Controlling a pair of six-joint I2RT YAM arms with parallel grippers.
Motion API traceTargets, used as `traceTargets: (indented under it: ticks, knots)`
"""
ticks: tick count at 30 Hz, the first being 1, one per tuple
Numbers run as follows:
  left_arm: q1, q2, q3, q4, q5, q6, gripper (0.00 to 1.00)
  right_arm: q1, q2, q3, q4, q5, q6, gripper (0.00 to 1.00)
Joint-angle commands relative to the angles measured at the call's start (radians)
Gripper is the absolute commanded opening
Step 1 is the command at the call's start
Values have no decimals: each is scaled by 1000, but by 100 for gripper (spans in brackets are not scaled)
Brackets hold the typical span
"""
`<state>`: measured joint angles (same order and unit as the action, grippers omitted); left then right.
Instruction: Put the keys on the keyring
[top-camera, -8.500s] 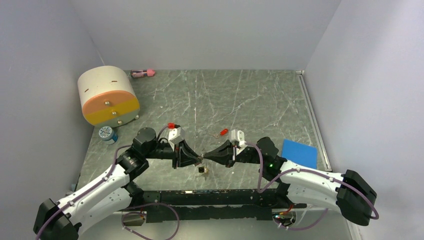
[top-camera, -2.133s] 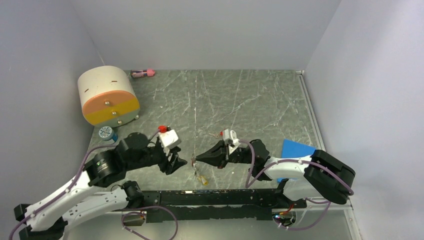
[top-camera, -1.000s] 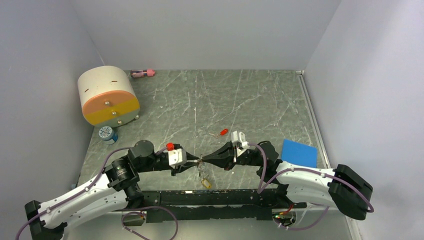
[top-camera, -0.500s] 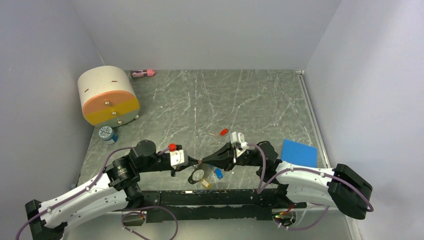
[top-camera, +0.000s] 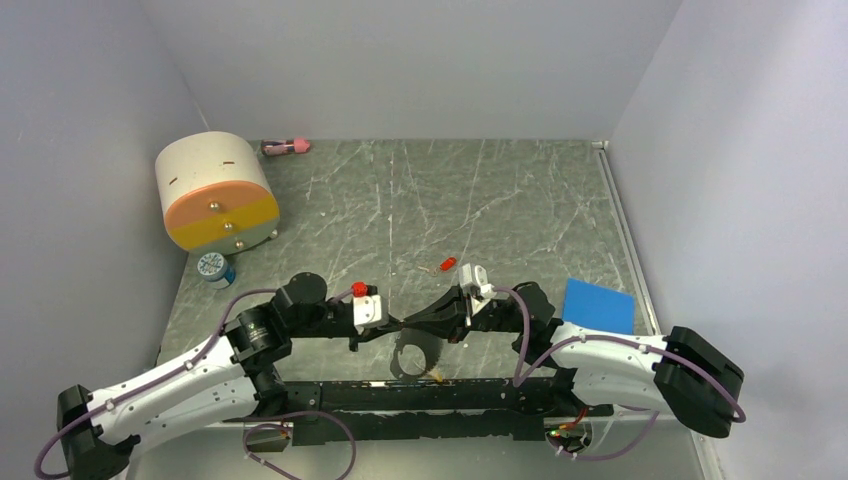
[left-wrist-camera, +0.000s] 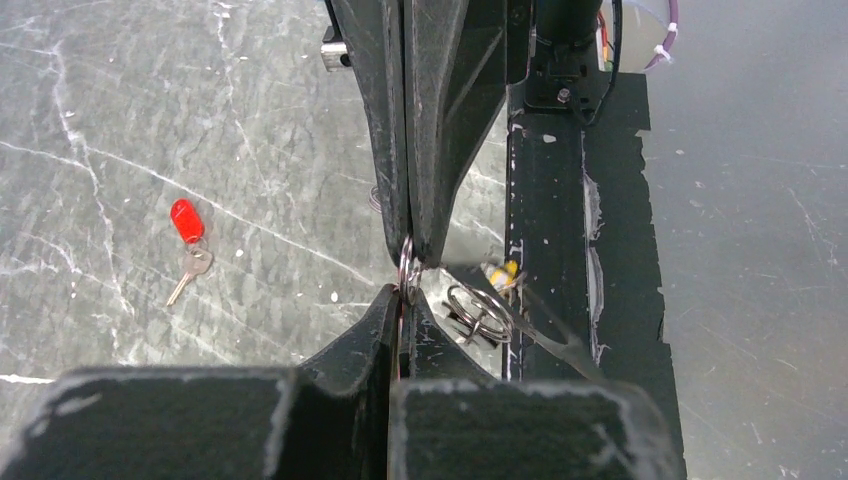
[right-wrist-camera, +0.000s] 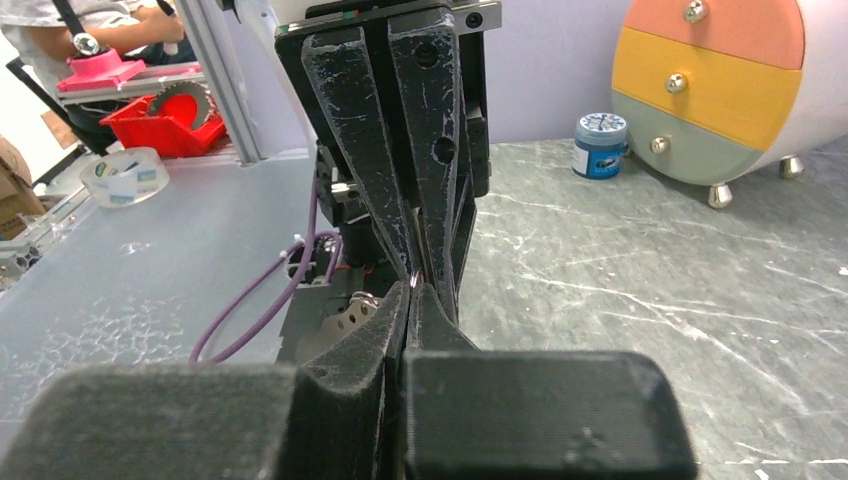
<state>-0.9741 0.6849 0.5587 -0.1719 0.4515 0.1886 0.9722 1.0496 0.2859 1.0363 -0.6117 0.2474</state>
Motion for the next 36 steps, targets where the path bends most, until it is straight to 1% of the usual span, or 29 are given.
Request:
traceTargets:
  ticks: [1, 5, 7, 8, 11, 14, 15, 17, 21, 25, 27, 28, 30, 31, 32, 36]
  knots:
    - [-5, 29, 34, 45, 86, -24, 3, 5, -2, 38, 108, 16, 11, 0]
    - [-5, 24, 21, 68, 93, -37, 3, 4, -3, 32, 108, 19, 12, 0]
    - [-5, 9, 16, 58, 73, -35, 3, 4, -9, 30, 100, 19, 5, 0]
    - [-5, -3, 13, 46, 58, -35, 4, 5, -14, 29, 91, 21, 3, 0]
    - [-5, -57, 9, 1, -5, -39, 16, 4, -34, 22, 62, 30, -11, 0]
    - [-5, -114, 13, -61, -115, -59, 21, 3, -58, 15, 25, 40, -29, 0]
    - [-5, -131, 15, -81, -170, -75, 27, 4, -67, 15, 9, 44, -36, 0]
    - [-5, -163, 20, -122, -260, -99, 35, 4, -90, 15, -26, 51, -49, 0]
    - [-5, -214, 24, -167, -401, -141, 54, 4, -121, 10, -86, 63, -82, 0]
    - [-4, -234, 28, -176, -450, -179, 69, 4, -159, 10, -165, 66, -114, 0]
    - [-5, -233, 33, -179, -464, -182, 74, 4, -197, 7, -219, 80, -132, 0]
    - [-5, -230, 33, -178, -478, -217, 76, 4, -217, 5, -247, 87, -140, 0]
    - [-5, -226, 29, -161, -489, -236, 81, 4, -272, 5, -318, 102, -160, 0]
    - [-5, -224, 27, -151, -499, -252, 92, 4, -302, 7, -361, 111, -168, 0]
    - [-5, -219, 27, -143, -513, -271, 94, 4, -332, 10, -414, 122, -176, 0]
    - [-5, -194, 40, -134, -573, -335, 94, 4, -468, 19, -644, 172, -213, 0]
